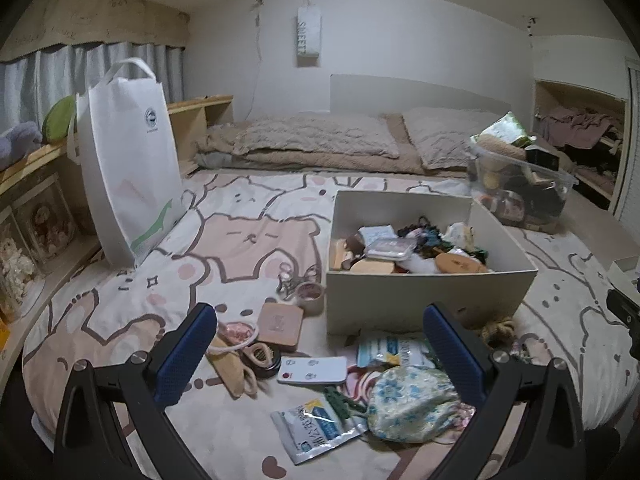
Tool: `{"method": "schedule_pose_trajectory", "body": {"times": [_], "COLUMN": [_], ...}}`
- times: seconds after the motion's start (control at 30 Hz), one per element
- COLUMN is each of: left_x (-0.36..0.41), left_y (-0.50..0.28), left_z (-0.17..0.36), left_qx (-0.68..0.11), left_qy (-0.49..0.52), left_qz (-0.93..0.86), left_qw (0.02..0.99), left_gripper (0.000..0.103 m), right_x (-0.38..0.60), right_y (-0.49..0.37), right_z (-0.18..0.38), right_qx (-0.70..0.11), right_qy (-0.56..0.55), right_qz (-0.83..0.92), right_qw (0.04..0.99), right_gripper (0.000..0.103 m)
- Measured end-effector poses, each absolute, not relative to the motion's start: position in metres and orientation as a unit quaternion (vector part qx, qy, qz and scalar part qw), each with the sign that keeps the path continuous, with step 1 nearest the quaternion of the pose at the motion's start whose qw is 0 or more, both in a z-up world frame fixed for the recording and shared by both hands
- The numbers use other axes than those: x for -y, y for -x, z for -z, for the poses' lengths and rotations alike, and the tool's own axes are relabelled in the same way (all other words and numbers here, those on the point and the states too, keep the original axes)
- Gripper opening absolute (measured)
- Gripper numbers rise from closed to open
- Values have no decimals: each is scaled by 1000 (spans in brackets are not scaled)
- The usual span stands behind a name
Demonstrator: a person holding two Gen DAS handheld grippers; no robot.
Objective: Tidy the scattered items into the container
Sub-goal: 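Move both tools toward the scattered items in front of the white box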
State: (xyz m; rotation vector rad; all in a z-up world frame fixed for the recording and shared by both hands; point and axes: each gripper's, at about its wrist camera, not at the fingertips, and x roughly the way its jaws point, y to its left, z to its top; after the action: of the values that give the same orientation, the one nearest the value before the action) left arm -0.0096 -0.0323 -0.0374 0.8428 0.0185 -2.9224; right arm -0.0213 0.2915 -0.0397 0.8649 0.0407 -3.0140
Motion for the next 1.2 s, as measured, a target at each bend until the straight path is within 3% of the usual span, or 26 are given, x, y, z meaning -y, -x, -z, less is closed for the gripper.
{"method": "schedule_pose_trajectory", "body": {"times": [0.7,0.93,1.2], "left_x": [40,40,29], "left_y": [26,29,28], "left_z": [115,145,175], "left_qx": [-10,-49,-34], "left_qy": [-382,-415,-449], "left_qz": [923,908,892], "left_qw": [41,32,42], "left_gripper": [103,103,103], "right_x": [-300,-288,-275], "right_y": [35,37,37], "right_z": [99,123,147], "right_qx": [48,41,38], "right_qy": [-312,-324,-355], "right_qz": [949,945,934], "right_qw": [17,20,34], "right_gripper": [103,103,103]}}
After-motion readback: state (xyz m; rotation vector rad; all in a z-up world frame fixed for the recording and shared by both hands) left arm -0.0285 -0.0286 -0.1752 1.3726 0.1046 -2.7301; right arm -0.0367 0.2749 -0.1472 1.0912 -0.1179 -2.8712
